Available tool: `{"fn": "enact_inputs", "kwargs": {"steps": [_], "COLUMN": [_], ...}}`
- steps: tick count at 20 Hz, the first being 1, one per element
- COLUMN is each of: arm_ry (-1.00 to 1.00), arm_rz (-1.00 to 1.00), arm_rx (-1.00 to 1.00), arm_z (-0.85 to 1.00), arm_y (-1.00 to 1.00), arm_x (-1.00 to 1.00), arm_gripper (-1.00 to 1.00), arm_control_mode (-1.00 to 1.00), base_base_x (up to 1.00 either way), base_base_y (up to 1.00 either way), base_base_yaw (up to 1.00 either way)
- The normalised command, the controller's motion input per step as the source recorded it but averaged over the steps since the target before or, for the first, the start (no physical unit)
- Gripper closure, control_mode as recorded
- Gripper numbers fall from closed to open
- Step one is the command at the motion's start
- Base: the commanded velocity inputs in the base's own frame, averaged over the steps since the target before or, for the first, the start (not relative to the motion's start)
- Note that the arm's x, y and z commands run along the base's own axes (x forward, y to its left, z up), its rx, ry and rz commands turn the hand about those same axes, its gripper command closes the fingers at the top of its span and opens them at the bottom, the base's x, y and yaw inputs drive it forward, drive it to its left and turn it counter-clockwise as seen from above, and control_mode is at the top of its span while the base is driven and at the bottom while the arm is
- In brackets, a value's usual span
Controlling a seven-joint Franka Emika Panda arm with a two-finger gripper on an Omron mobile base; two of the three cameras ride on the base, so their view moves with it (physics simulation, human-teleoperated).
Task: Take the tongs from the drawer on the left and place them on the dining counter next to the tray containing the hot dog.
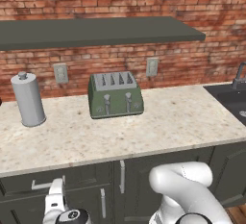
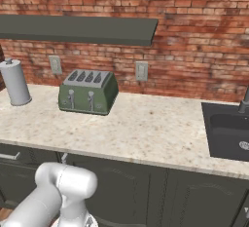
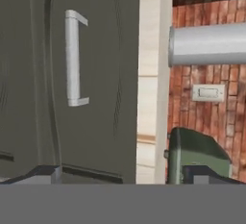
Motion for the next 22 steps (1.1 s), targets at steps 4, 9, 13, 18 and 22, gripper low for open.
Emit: {"fn": "enact_inputs", "kwargs": {"steps": [4, 9, 13, 18, 22], "arm_ry": [0.02, 0.0, 0.0, 0.0, 0.0], "arm_rz": [0.05, 0.01, 0.0, 0.0, 0.0], "arm_rx": [0.0, -0.05, -0.03, -0.01, -0.01], "arm_z": [-0.28, -0.36, -0.28, -0.23, -0.25], "arm_y": [0.04, 0.11, 0.17, 0.23, 0.16], "arm_x": [0.35, 0.3, 0.24, 0.29, 0.24], "arm_gripper": [-1.0, -1.0, -1.0, -1.0, -1.0], "arm_control_mode": [-1.0, -1.0, -1.0, -1.0, -1.0], "base_base_x": [0.0, 0.0, 0.0, 0.0, 0.0], "base_base_y": [0.0, 0.0, 0.0, 0.0, 0.0], "base_base_yaw": [0.0, 0.0, 0.0, 0.0, 0.0]}}
